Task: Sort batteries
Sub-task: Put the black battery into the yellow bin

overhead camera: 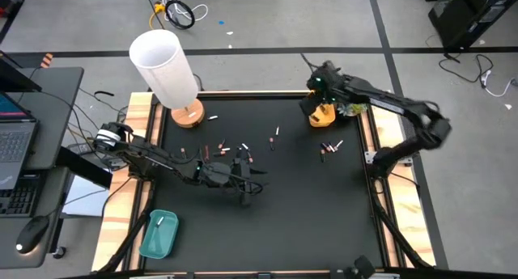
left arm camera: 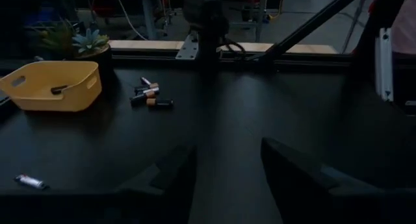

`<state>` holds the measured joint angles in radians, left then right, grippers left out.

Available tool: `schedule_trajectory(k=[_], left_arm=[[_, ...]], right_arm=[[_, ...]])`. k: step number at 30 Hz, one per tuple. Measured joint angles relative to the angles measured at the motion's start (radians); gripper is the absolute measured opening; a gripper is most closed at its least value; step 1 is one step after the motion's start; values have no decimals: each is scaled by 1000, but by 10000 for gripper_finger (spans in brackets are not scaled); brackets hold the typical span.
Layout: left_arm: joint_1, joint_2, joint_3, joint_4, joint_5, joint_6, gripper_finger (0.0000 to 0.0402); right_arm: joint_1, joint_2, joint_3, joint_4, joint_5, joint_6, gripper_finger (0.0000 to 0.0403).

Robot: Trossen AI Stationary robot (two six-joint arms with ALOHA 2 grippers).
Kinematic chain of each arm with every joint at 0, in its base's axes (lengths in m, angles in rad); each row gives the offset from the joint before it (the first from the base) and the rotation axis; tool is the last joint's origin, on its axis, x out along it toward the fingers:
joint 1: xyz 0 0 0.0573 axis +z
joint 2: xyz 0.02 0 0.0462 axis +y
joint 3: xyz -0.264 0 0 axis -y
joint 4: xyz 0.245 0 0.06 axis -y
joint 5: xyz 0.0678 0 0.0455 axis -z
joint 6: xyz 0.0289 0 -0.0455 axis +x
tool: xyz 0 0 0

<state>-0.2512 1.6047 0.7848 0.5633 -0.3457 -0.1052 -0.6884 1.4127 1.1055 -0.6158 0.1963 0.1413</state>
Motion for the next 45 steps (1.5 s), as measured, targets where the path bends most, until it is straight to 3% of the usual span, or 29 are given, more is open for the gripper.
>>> schedule_trajectory(k=[3,8,13,18,20,26,35,40,45], left_arm=[[-28,0,0,-14,-57,0,186],[-100,0,-1,-21,-208,42,180],[-118,0,-1,-29,-214,-5,162],[-103,0,-1,-144,-153,-144,150],[-94,0,-1,-198,-113,-205,149],[-137,-3,0,-319,-135,-255,149],[-165,-3,0,-658,-140,-416,149],[-161,-23,0,-743,-140,-429,149],[-142,-135,5,-917,-194,-425,147]], right_arm=[[141,-136,-29,59,67,-2,132],[469,-306,-171,147,252,112,132],[756,-358,-373,365,396,264,132],[944,-309,-513,571,541,384,132],[996,-273,-538,623,588,418,132],[1125,-128,-548,763,697,469,132],[1220,51,-548,989,769,459,132],[1241,121,-548,1104,841,374,132],[1244,141,-548,1244,867,209,132]])
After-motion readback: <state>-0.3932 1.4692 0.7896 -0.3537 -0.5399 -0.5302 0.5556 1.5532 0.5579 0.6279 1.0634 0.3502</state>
